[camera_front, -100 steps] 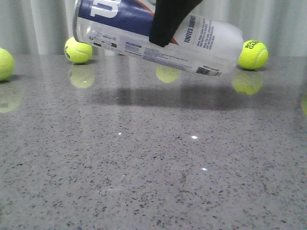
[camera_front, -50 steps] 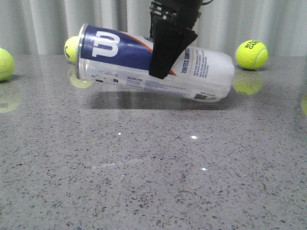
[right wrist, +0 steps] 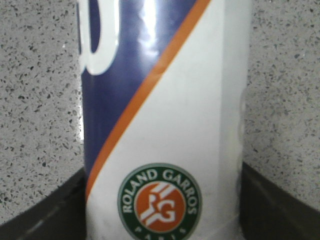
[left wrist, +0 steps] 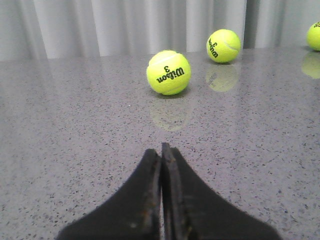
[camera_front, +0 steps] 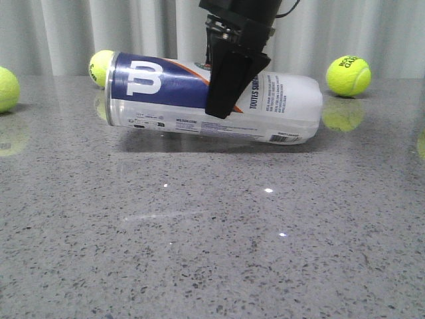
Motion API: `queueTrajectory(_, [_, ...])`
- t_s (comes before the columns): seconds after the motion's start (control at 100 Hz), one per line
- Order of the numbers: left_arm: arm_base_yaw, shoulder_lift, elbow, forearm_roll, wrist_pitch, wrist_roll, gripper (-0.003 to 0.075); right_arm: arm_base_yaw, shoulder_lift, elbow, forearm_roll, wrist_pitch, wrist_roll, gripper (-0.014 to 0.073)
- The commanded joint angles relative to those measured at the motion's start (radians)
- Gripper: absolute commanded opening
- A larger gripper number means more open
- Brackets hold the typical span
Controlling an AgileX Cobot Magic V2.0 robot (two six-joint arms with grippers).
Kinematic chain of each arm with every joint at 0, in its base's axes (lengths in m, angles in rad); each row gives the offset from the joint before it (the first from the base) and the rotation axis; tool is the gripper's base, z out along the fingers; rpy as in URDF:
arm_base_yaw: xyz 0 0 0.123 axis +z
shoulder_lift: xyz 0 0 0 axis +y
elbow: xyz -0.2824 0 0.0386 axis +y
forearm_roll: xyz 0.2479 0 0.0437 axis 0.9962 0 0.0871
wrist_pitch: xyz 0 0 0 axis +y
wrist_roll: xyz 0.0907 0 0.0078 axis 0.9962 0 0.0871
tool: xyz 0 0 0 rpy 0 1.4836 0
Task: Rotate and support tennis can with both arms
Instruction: 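Carry the can toward the table center and lower it on its side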
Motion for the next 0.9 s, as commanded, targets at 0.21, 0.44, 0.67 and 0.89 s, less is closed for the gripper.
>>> queueTrajectory(0.21, [-0.008, -0.038, 0.049, -0.001, -0.077, 0.0, -0.0021, -0.001, -0.053, -0.032, 0.041, 0.101, 0.003, 0.0668])
queueTrajectory(0.44, [-0.008, -0.038, 0.049, -0.001, -0.077, 0.0, -0.0021, -0.001, -0.055, -0.033, 0.042, 0.101, 0.003, 0.0668])
queueTrajectory(0.67, [-0.008, -0.038, 0.049, -0.001, -0.077, 0.0, -0.0021, -0.001, -0.099, -0.039, 0.012, 0.101, 0.003, 0.0668])
queueTrajectory(0.89, [-0.008, -0.038, 0.049, -0.001, -0.077, 0.0, -0.0021, -0.001, -0.171, -0.039, -0.052, 0.101, 0.08, 0.0527])
